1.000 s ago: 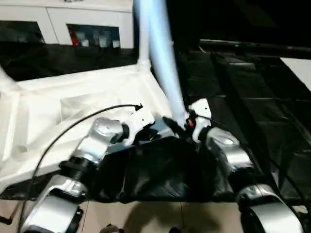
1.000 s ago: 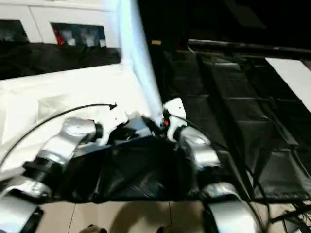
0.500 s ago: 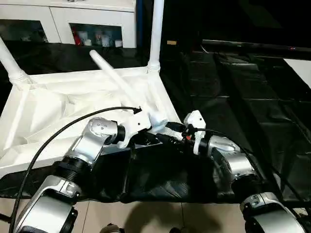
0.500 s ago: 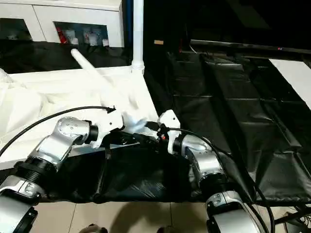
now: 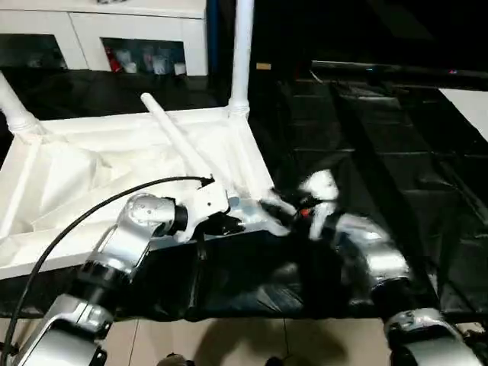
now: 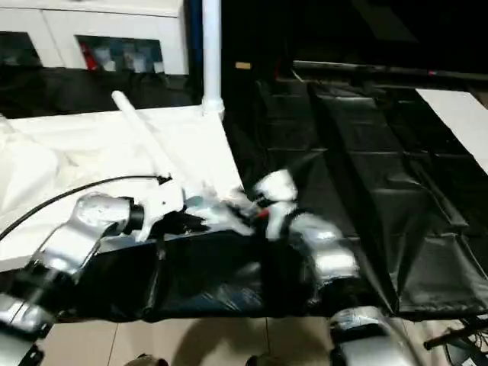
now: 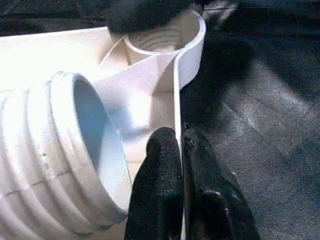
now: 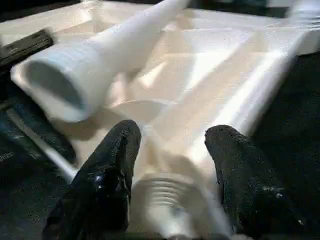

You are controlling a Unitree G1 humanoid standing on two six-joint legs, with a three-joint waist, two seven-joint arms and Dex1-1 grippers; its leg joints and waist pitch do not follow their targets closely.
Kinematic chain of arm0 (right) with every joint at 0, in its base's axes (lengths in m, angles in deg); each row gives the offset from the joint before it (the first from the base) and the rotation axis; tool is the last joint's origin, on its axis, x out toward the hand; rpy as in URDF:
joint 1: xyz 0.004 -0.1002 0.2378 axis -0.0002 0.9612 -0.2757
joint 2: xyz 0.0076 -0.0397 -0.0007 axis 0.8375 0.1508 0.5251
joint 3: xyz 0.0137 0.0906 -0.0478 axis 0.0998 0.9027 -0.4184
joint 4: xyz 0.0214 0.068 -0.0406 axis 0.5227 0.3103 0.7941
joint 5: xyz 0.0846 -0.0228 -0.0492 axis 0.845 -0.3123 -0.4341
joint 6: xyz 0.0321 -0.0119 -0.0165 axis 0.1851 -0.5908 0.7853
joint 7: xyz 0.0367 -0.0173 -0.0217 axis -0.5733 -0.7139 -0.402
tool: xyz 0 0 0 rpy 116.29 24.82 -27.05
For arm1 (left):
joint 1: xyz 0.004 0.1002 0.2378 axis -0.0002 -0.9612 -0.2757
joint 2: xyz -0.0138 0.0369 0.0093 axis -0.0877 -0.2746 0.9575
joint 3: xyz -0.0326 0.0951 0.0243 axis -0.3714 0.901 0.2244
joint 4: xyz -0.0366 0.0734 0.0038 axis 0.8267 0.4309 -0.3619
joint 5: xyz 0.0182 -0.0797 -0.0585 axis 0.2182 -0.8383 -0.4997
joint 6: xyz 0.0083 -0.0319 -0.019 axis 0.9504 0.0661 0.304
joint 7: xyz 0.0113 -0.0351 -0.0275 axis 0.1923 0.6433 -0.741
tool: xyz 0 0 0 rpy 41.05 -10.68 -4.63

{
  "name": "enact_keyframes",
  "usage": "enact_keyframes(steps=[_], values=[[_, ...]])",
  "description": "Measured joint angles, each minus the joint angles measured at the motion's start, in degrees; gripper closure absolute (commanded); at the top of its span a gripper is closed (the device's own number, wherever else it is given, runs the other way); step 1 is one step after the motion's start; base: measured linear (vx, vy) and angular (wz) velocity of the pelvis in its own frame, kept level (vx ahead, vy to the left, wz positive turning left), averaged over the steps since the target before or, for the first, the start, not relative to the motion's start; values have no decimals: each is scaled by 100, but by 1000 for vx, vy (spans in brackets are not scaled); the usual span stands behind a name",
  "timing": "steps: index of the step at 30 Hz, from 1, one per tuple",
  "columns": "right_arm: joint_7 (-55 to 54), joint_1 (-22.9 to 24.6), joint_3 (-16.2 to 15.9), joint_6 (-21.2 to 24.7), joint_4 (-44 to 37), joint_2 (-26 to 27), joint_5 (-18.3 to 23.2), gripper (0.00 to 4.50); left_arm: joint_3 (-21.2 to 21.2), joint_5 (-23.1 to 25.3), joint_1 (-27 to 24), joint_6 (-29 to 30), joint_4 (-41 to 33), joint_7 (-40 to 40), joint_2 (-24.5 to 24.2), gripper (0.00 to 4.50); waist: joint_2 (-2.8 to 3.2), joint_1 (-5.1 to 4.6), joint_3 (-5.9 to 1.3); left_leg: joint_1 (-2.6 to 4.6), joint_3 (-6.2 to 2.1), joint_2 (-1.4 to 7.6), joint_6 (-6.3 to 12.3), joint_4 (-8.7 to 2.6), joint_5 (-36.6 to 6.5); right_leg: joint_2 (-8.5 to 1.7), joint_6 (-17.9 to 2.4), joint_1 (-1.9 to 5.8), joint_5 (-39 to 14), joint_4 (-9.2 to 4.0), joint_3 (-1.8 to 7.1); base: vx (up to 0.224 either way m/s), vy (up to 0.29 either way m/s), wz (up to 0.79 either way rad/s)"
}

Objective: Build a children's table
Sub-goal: Insert table leg to table base

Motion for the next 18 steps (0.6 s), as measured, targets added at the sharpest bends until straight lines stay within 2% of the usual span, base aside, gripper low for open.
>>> enact_keyframes(steps=[2, 4, 8, 9, 12, 14, 18], values=[[52, -2, 78, 70, -112, -64, 87, 159, -2, -5, -60, 47, -92, -4, -8, 450, 0, -7, 0, 1, 0, 0, 0, 0, 0, 0, 1, 0, -1, 1, 0, 0, 0, 0], [67, -56, 185, 226, -132, -76, 213, 130, -3, -5, -122, 66, -182, -5, -17, 450, 0, -6, 0, 1, 0, 0, 0, 0, 0, 0, 2, 0, -1, 1, 0, 0, 0, 0], [52, -276, 242, 643, -327, 38, 447, 108, -11, -9, -164, 117, -253, -11, -26, 450, 0, -18, 0, 1, 0, 0, 0, 1, 0, 0, 1, -1, -1, 2, 1, 0, 0, 0], [3, -436, 242, 877, -352, 115, 477, 86, -17, -9, -183, 127, -277, -20, -33, 450, -1, -27, 0, 1, 0, 0, 0, 2, 0, 0, 1, -1, -1, 3, 1, 0, 0, 0], [-273, -1081, 169, 1408, -224, 358, 421, 63, -16, -9, -200, 187, -330, -36, -18, 450, -2, -30, 0, -1, 0, 0, 0, 1, 1, 0, 0, -4, 0, 6, 0, 0, 0, 0], [-355, -1438, 140, 1607, -118, 478, 397, 44, 5, -9, -214, 229, -379, -35, 11, 450, -9, -19, -1, -4, 0, 0, -1, 0, 0, 0, 1, -4, -2, 4, 0, 0, 0, 0], [-484, -2250, -49, 1871, 767, 846, 178, 15, 51, -9, -257, 280, -514, -26, 3, 450, -14, -2, -2, -15, 0, 0, 2, 1, -3, -1, 0, -8, -7, 1, 0, 0, 0, 0]])
